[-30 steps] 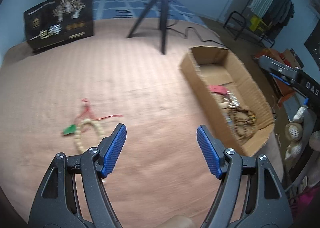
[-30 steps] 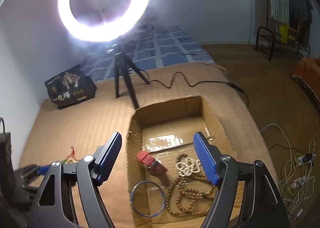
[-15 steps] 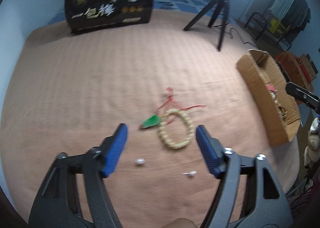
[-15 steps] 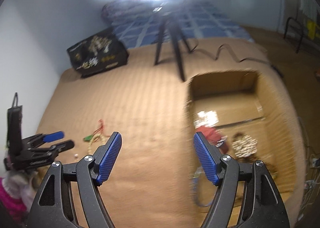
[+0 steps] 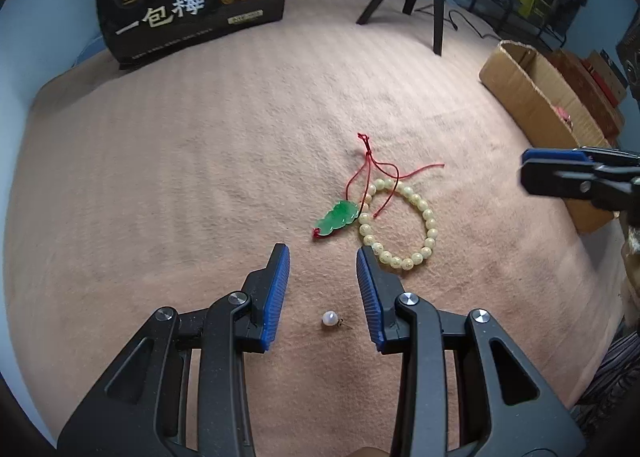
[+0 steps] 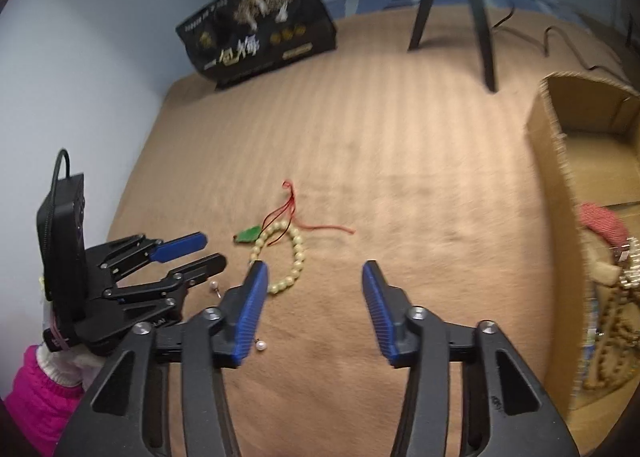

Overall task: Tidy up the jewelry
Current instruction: 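Move the left tool to the jade pendant while the right tool approaches the bead bracelet, then close the left tool on the jade pendant while the right tool grasps the bead bracelet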

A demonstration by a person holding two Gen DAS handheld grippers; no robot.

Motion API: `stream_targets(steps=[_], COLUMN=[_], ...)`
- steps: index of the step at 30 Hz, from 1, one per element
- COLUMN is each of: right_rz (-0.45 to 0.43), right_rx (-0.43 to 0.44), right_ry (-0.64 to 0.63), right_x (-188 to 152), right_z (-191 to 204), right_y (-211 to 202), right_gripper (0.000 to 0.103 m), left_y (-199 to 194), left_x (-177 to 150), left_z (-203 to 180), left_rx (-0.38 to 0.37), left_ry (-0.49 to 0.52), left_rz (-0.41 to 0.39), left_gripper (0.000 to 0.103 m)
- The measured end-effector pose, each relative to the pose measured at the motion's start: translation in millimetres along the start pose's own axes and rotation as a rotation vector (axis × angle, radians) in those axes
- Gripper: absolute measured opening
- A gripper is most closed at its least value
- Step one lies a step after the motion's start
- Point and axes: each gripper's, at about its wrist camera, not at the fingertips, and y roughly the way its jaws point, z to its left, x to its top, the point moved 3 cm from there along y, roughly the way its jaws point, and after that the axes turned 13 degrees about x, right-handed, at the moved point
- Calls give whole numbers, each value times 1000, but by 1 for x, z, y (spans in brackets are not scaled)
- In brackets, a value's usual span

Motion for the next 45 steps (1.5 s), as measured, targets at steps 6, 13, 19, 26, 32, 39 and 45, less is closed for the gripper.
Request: stream_targets(steps=[6,13,19,26,32,39,45], right_rz=[39,69,78,110,112,97,74], right_rx=[17,-8,-33,-122,-176,-160,-166], right_ry=[32,31,11,-71,-138,-131,-138], right_x=[0,2,6,5,5,7,9], right_z=[0,-2,3,11,17,15,13], right_y=[25,47,63,78,83,79,65], right_gripper=[32,26,24,17,9,6,6], left_y=[11,25,31,35,36,35,31], left_x=[5,8,14,16,15,13,10], left_z=[-5,-11,-16,-14,-8,2,16], left_rx=[-1,2,0,-4,0,-37,-51], left_ry=[21,50,57,39,13,-54,-123], left_rz=[0,7,0,0,0,12,20], left_gripper=[35,31,29,20,9,5,5])
